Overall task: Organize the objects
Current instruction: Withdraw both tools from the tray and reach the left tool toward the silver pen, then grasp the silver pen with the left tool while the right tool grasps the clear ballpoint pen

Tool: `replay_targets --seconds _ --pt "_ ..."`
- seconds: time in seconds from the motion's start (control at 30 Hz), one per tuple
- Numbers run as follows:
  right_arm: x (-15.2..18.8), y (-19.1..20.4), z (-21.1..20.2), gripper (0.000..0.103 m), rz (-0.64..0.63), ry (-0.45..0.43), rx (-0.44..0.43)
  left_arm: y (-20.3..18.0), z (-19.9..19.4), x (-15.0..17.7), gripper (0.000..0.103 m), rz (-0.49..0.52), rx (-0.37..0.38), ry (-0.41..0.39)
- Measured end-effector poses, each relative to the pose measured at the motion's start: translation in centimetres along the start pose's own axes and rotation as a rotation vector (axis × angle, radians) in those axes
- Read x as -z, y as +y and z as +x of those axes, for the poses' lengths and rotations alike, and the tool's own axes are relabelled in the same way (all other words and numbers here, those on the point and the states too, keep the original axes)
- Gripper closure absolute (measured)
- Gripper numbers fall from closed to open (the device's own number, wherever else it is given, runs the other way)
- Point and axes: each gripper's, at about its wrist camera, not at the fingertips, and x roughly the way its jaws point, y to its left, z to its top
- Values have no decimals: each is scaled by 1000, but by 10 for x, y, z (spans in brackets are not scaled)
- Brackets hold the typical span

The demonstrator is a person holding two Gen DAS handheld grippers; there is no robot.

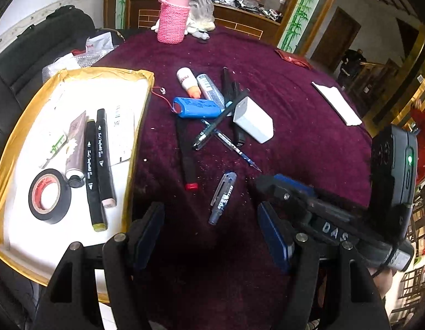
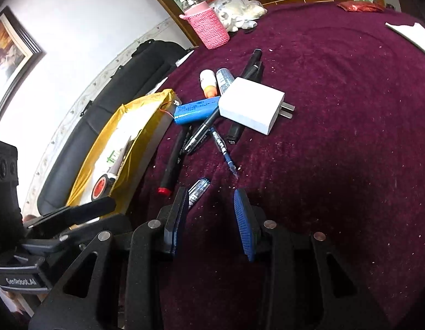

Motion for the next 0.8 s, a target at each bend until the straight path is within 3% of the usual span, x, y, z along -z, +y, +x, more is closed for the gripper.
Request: replay_targets --seconds 0.23,0.37,0.53,0.7,0.8 --pt "-37 19 15 68 -123 43 74 13 -3 0 32 -41 21 2" --pt "-48 22 40 68 -169 129 75 21 -13 4 32 -45 23 -31" --pt "-41 20 28 68 -137 99 59 14 -20 9 32 18 -17 -111" --pt "-57 30 48 68 -184 135 89 7 -16 9 32 46 27 -93" --pt "-65 40 65 69 -256 166 151 10 -14 10 32 40 36 -81"
